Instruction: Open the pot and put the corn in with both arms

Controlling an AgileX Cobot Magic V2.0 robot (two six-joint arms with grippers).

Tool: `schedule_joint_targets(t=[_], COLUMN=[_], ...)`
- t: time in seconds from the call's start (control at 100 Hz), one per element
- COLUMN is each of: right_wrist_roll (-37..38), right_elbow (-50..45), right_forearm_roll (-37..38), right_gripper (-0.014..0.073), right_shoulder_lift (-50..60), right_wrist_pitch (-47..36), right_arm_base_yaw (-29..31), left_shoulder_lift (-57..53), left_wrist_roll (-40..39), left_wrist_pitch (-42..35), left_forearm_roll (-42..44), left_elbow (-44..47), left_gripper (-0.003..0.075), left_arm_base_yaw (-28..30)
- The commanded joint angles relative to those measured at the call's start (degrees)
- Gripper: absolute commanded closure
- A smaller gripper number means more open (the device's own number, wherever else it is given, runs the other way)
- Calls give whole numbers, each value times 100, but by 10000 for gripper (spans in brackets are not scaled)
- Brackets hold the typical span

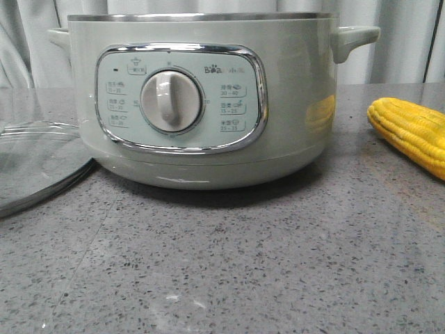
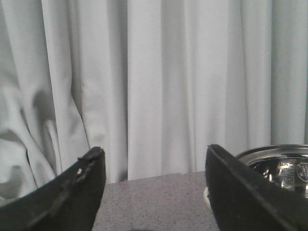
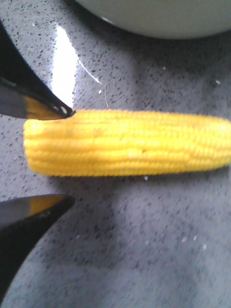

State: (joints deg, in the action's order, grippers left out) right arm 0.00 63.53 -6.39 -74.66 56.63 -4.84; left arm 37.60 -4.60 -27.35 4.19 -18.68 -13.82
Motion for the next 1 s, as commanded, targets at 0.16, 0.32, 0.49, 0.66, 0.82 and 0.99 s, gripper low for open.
schedule_joint_targets(t=[0.16, 0.32, 0.49, 0.66, 0.82, 0.99], right_wrist_roll=[-77, -77, -77, -77, -77, -77], right_elbow=[280, 280, 280, 280, 290, 290], right_forearm_roll=[-3, -25, -25, -25, -25, 127], right_gripper=[290, 290, 293, 441, 664, 664], right_shoulder_lift=[-469, -795, -1104, -1261, -1261, -1178], right_wrist_pitch=[-93, -84, -84, -25, 2, 158], right_arm_base_yaw=[-55, -55, -55, -55, -55, -55], left_shoulder_lift=[-16, -16, -16, -16, -16, -16], left_wrist_roll=[-14, -14, -14, -14, -14, -14], left_wrist_pitch=[-380, -380, -380, -380, -369, -342], left_forearm_roll=[-24, -24, -24, -24, -24, -24], left_elbow=[-188, -188, -188, -188, -188, -188], left_gripper=[290, 290, 291, 291, 291, 291], left_arm_base_yaw=[-46, -46, -46, -46, -46, -46])
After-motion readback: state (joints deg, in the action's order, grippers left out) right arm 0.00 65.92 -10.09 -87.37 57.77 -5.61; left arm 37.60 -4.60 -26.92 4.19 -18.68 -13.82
